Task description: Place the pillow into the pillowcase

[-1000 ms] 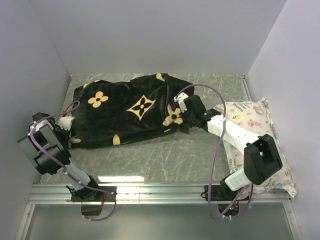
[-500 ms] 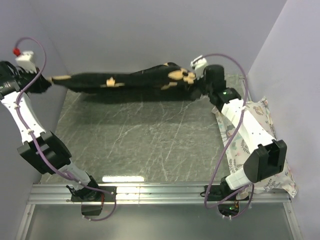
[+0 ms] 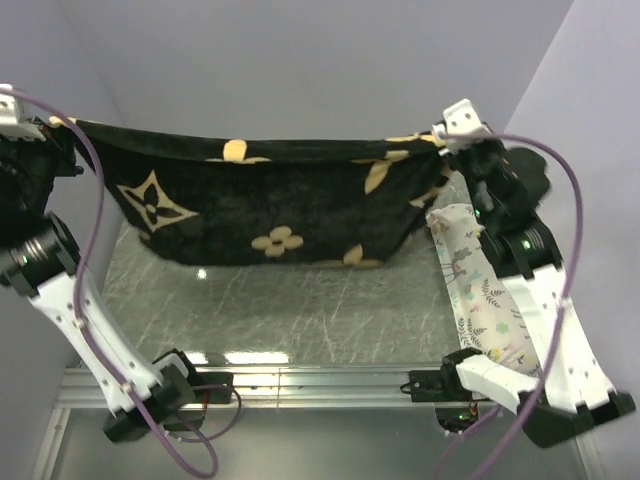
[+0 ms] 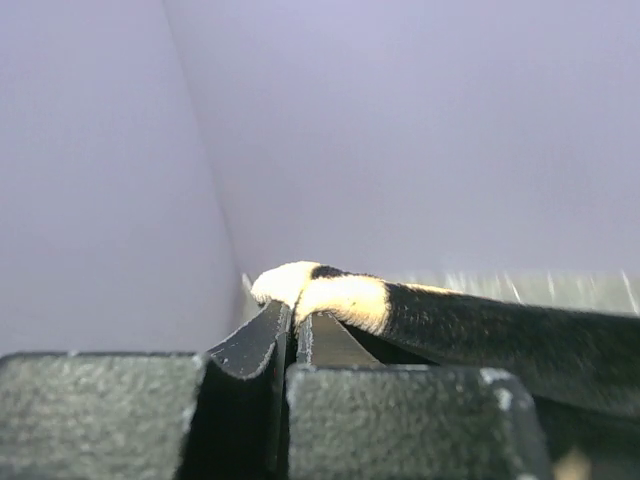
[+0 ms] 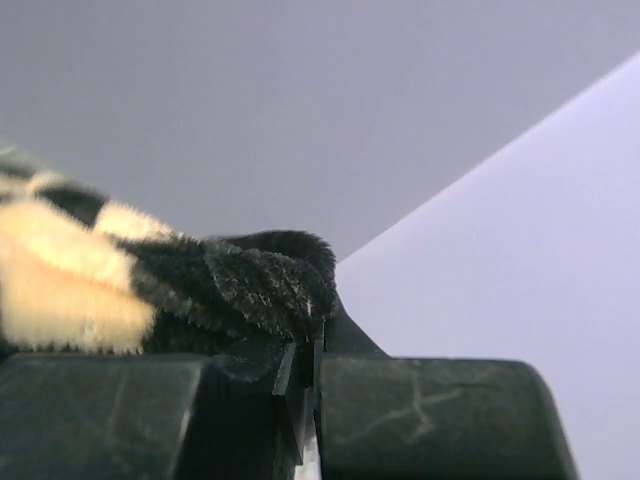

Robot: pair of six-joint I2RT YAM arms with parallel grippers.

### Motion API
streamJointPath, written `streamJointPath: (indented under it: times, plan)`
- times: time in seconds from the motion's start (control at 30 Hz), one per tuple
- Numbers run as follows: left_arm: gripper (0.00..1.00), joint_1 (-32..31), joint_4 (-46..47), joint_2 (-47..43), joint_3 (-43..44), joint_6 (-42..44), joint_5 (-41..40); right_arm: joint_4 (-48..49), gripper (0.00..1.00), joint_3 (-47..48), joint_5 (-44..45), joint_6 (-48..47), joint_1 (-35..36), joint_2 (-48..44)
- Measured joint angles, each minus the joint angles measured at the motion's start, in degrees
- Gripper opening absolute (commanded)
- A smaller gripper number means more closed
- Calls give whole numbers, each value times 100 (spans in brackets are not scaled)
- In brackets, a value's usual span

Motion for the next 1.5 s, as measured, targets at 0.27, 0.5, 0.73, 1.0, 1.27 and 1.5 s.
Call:
streamJointPath:
  times: [0.27, 0.5, 0.73, 1.0, 1.27, 1.5]
  plan:
    - [1, -597, 876, -260, -328, 26, -691, 957, 0, -616, -308, -730, -42, -107]
    - [0, -1696, 1257, 2105, -654, 614, -1930, 1792, 3, 210, -387, -931, -208, 3244]
    - [99, -1827, -146, 6070, 2811, 868, -2975, 804, 92, 5668, 654, -1069, -293, 7792]
    - [99, -1829, -1016, 5119, 2094, 1196, -3464, 210, 95, 2957, 933, -610, -688, 5757]
    - [99, -1827, -1187, 4350, 1700, 1158, -3303, -337, 96, 2664, 699, 476, -868, 4669]
    - [99, -2184, -1495, 4109, 907, 1145, -2583, -1945, 99, 2835, -789, 1858, -868, 4627]
